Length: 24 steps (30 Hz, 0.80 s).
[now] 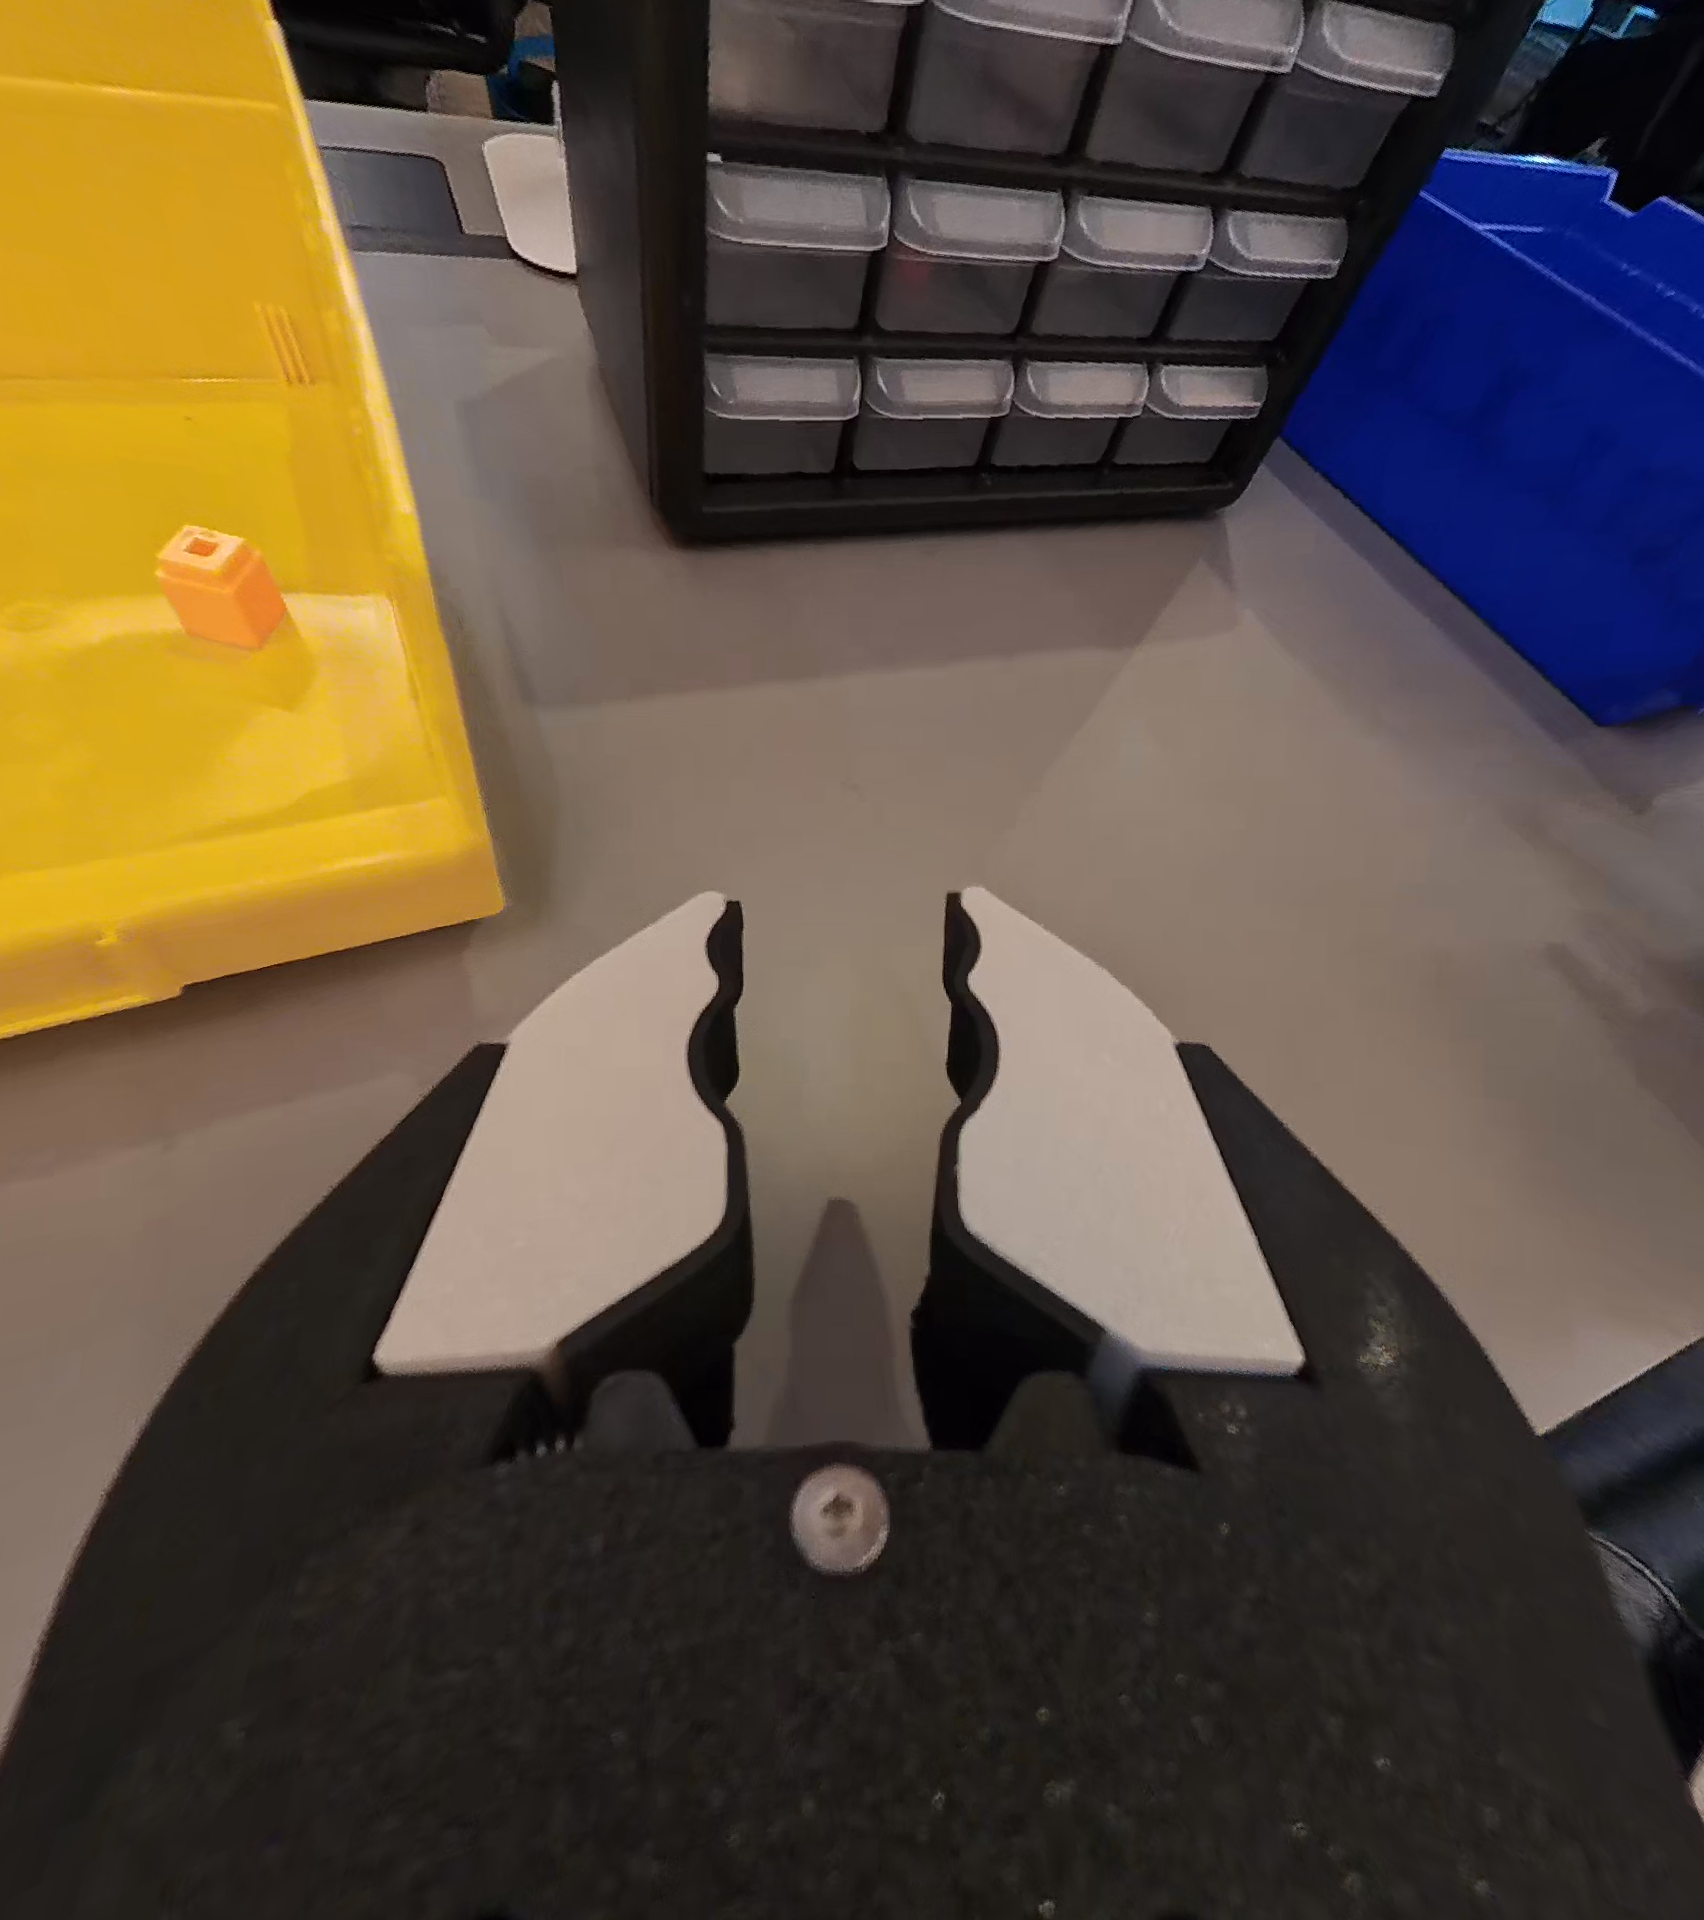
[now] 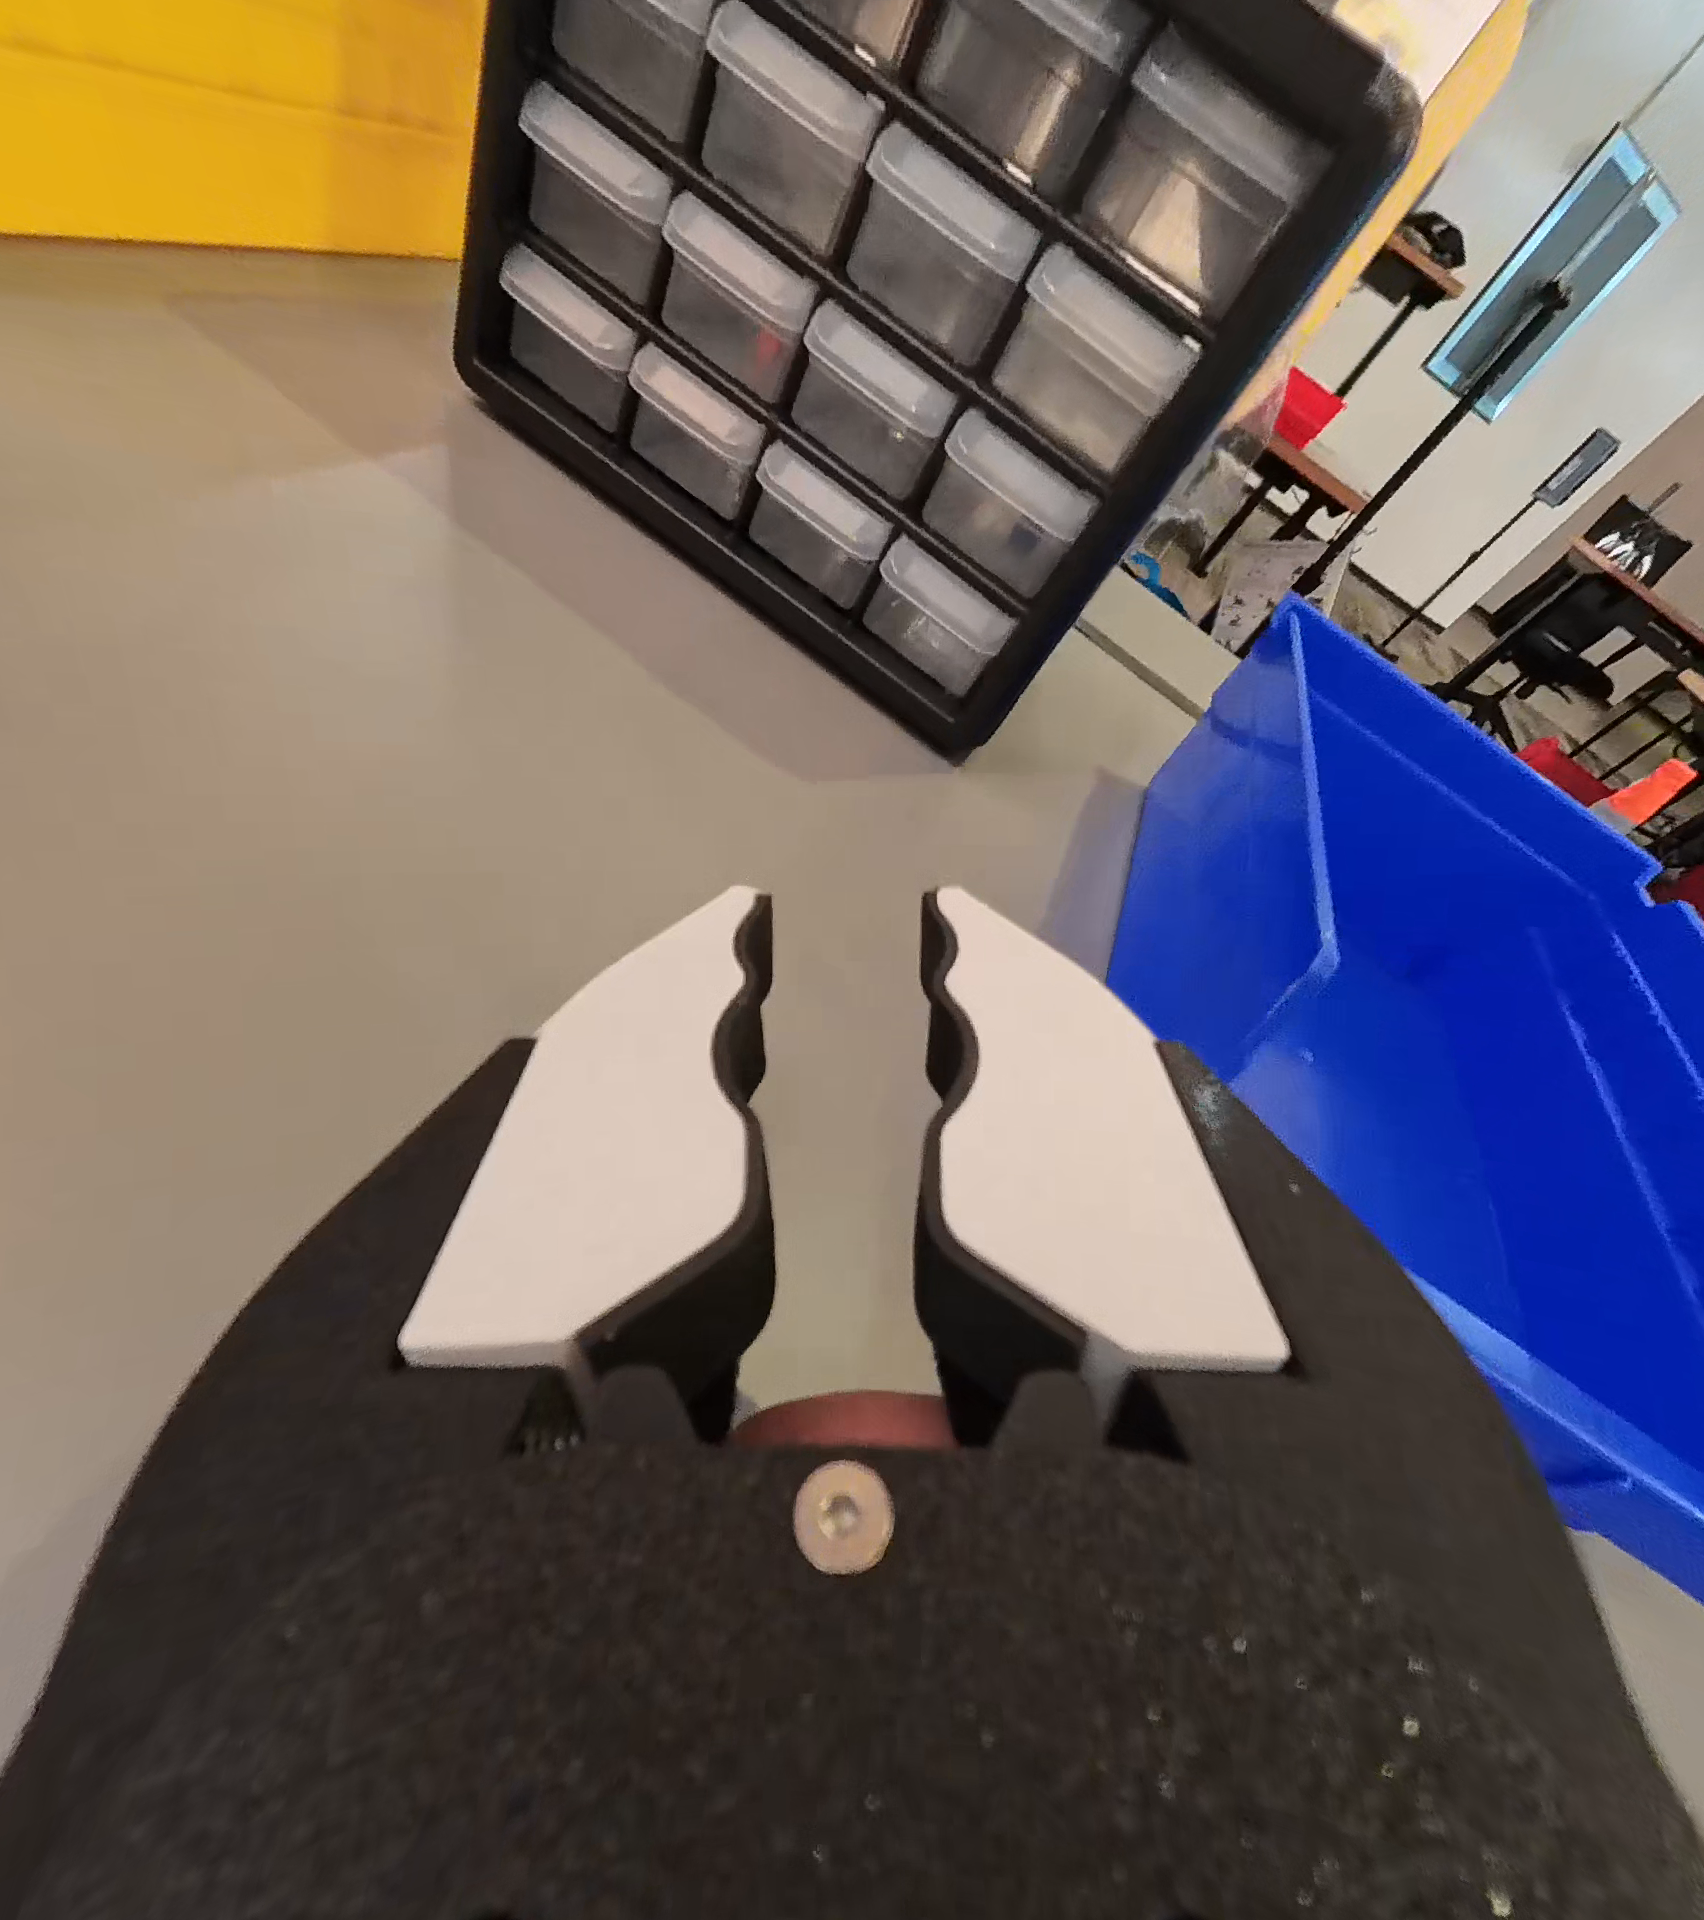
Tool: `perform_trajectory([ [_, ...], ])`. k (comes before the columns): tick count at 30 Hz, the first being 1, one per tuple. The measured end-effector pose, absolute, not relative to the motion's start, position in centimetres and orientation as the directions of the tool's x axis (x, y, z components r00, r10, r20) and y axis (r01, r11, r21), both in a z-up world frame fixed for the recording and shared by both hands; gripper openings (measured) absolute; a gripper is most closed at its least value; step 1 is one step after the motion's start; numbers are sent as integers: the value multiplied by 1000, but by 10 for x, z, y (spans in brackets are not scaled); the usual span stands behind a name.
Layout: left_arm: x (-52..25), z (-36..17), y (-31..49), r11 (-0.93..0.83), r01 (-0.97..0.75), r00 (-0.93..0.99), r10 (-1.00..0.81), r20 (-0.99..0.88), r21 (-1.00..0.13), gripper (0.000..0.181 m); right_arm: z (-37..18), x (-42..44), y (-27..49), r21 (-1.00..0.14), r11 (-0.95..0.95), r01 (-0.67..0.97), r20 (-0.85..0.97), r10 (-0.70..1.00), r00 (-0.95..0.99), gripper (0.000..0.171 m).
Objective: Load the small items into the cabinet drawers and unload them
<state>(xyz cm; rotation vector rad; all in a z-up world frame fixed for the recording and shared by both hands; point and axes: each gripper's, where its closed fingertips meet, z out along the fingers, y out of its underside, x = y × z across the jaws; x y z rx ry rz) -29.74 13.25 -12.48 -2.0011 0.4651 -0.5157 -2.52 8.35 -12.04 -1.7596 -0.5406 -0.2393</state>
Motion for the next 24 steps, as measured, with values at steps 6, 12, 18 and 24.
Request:
perform_trajectory([
  [6,-299,-128,120,-440,-146,846,-520,119,-886,37,-120,-26,80,-872,-180,455,412,231,881,27],
  [12,-304,-129,117,-460,-123,845,-513,150,-879,37,-123,-31,79,-854,-173,490,447,237,863,26],
  [18,-298,-133,117,-479,-128,833,-528,168,-869,37,-127,-29,82,-855,-187,484,438,242,866,26],
  [24,-294,-134,118,-471,-157,829,-540,143,-868,37,-125,-26,86,-846,-177,503,464,222,858,26],
])
